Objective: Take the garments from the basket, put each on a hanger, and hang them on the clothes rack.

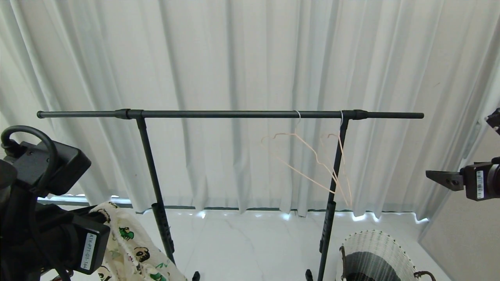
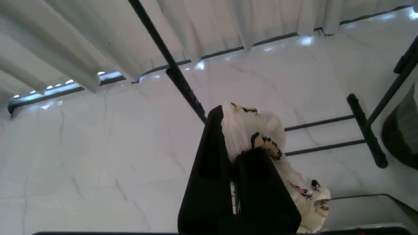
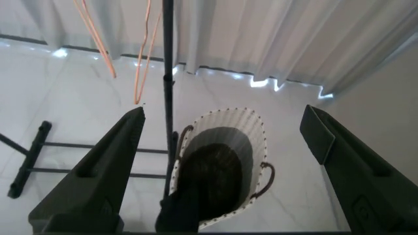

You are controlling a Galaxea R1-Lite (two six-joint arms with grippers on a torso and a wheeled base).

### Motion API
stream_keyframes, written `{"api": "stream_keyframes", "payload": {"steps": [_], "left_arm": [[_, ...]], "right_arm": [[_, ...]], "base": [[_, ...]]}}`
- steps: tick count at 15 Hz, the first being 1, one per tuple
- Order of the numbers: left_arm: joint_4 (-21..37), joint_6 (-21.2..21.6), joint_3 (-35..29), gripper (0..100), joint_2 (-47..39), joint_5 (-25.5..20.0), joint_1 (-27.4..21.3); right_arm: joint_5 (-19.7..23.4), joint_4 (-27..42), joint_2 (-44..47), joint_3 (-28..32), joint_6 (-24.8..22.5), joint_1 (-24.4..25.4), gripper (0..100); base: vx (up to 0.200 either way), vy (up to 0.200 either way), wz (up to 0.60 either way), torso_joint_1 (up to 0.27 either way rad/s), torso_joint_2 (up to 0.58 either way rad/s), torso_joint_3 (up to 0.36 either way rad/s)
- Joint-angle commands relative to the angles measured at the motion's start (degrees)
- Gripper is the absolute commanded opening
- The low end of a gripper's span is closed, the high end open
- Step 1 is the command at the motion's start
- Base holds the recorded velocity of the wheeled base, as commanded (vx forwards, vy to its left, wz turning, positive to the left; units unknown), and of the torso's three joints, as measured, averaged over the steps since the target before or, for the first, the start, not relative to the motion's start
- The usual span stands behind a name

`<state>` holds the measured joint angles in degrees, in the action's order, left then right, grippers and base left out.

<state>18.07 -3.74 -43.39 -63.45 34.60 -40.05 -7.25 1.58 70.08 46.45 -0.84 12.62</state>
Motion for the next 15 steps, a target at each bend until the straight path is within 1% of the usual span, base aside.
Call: {"api": "stream_keyframes", "payload": {"steps": [1, 4, 7, 10, 11, 13, 15], "left_arm": [[0.0, -0.1, -0.1, 0, 0.0, 0.0, 0.1], [0.0, -0.3, -0.1, 0, 0.1, 0.0, 0.2], [0.0, -0.3, -0.1, 0, 0.0, 0.0, 0.3], [0.0, -0.2, -0.3, 0, 0.1, 0.0, 0.3], [0.0, -0.3, -0.3, 0, 0.1, 0.0, 0.3], [0.0, -0.3, -0.2, 0, 0.1, 0.0, 0.3], [0.0, -0.3, 0.0, 0, 0.0, 0.1, 0.3]], "right_arm": [[0.1, 0.0, 0.0, 0.0, 0.0, 0.2, 100], [0.3, -0.1, 0.0, 0.1, 0.1, 1.5, 100], [0.4, -0.3, 0.1, 0.3, 0.5, 3.3, 100], [0.3, -2.2, 1.5, 0.4, 3.2, 6.0, 100], [0.3, -2.5, 1.7, 0.4, 3.5, 6.5, 100], [0.2, -2.5, 2.6, 0.4, 3.5, 8.2, 100], [0.1, -2.5, 3.8, 0.5, 3.5, 8.5, 100]], "base": [[0.000, 0.000, 0.00, 0.000, 0.00, 0.000], [0.000, 0.000, 0.00, 0.000, 0.00, 0.000], [0.200, 0.000, 0.00, -0.001, 0.00, 0.002], [0.200, 0.000, 0.00, 0.002, 0.01, 0.001], [0.200, 0.000, 0.00, 0.002, 0.00, 0.007], [0.000, 0.000, 0.00, 0.000, 0.00, 0.000], [0.000, 0.000, 0.00, 0.000, 0.00, 0.000]]}}
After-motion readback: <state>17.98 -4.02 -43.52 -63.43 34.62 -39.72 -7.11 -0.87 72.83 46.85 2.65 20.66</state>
